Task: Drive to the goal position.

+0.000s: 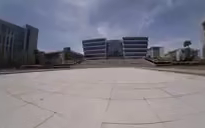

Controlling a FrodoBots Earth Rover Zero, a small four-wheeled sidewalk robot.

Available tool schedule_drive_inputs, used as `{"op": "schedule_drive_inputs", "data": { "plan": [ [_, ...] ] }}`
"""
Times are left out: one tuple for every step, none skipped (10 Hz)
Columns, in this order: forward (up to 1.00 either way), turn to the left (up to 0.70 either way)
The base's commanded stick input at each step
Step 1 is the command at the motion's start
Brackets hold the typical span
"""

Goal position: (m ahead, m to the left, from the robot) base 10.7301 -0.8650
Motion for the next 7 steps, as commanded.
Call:
{"op": "schedule_drive_inputs", "data": {
  "plan": [
    [0.69,-0.30],
    [0.69,-0.14],
    [0.69,0.00],
    [0.69,0.00],
    [0.69,0.00],
    [0.69,0.00],
    [0.69,0.00]
  ]
}}
